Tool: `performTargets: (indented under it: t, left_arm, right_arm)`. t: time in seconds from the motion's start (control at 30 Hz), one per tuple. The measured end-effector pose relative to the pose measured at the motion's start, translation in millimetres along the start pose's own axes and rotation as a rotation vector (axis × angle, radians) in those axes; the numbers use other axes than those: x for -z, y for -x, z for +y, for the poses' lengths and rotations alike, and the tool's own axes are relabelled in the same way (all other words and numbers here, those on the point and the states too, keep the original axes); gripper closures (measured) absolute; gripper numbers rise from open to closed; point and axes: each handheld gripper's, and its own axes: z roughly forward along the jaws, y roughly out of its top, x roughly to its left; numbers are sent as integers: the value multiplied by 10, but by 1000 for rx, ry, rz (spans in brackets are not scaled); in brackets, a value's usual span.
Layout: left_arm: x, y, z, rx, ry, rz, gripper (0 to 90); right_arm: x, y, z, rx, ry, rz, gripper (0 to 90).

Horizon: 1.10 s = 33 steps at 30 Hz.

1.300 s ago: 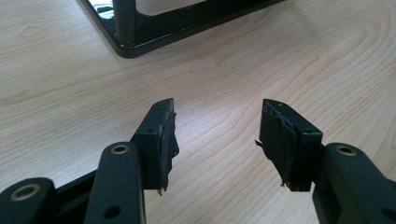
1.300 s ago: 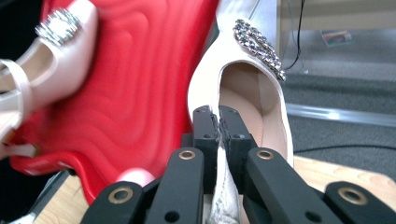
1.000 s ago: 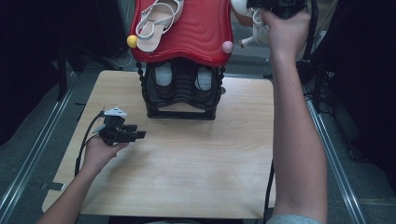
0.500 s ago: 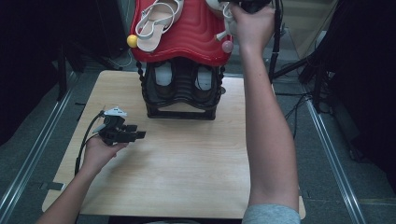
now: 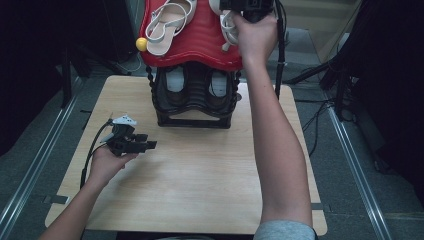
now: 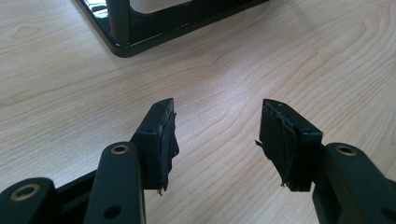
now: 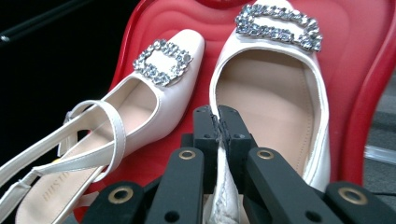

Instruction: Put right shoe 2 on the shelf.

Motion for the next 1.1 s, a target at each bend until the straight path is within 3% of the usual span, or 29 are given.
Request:
performTargets:
  t: [0.37,0.87,1.1]
  left_arm:
    - [-6,4,1,-5,-6,-2,460]
    - [-6,4,1,-8,-7,-2,460]
    - [-8,3,1,-7,-8,-1,460]
  right_arm:
    - [-128,-38,-93,-16,8,8,881]
    - [-227,-97,-177,6,1,-16,869]
    - [-196,-102,-160,12,25,21,801]
